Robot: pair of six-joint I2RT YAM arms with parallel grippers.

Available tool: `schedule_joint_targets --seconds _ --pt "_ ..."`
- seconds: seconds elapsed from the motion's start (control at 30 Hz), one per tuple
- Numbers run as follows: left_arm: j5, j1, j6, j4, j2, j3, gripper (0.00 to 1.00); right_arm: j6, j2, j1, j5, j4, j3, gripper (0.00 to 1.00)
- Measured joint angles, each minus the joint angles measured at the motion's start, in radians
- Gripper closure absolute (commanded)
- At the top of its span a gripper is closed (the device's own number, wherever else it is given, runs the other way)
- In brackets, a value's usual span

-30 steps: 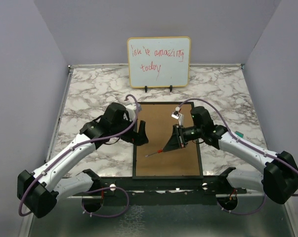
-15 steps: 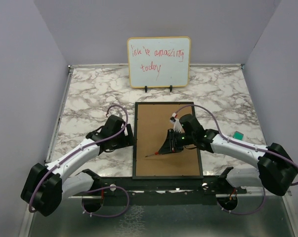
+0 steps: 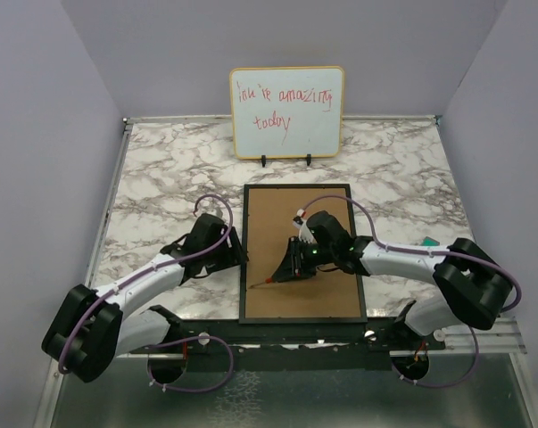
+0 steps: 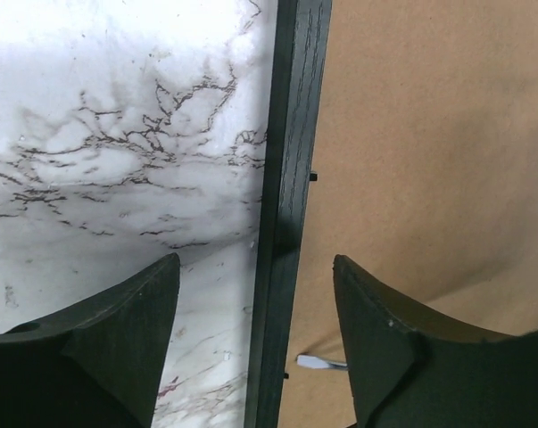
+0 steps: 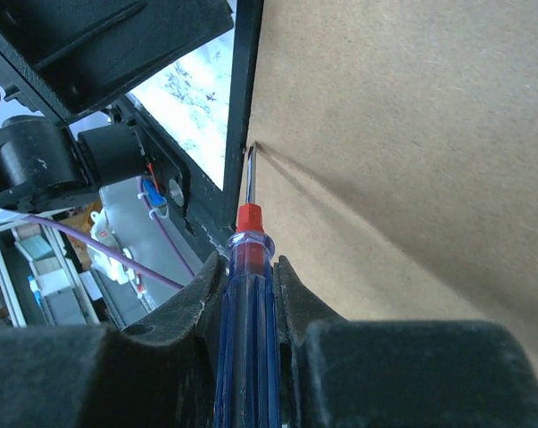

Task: Take the photo out of the frame
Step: Release the photo frame item from the photo frame.

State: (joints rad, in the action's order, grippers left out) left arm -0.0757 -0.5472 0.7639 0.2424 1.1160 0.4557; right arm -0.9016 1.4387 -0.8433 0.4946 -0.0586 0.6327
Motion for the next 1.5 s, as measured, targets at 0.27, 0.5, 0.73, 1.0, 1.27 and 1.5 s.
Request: schedule_joint_targets --seconds 0.27,0.5,0.73,1.0,1.27,1.5 --pt "-0.002 -0.009 -0.003 -0.040 0.027 0.000 0.34 -0.021 0.038 -0.019 0.000 -0.035 0.014 1.00" --pt "-0.001 -0.059 -0.002 -0.037 0.019 -0.008 0.42 -0.021 0.015 -0.020 -0.022 -0.014 0.014 1.00" --pt "0.031 -0.121 0.014 -0.016 0.016 -0.010 0.56 -0.010 -0.027 -0.020 -0.055 0.019 0.011 0.99" --pt "0.081 -0.146 0.026 0.007 0.035 0.000 0.65 -0.009 -0.019 -0.028 -0.036 0.015 0.003 0.99" --pt "0.102 -0.170 0.025 0.010 0.060 0.016 0.82 -0.011 0.006 -0.051 -0.019 -0.012 0.004 0.99" --pt "0.107 -0.175 0.027 0.017 0.068 0.025 0.91 -0.016 0.012 -0.054 -0.021 -0.024 0.003 1.00"
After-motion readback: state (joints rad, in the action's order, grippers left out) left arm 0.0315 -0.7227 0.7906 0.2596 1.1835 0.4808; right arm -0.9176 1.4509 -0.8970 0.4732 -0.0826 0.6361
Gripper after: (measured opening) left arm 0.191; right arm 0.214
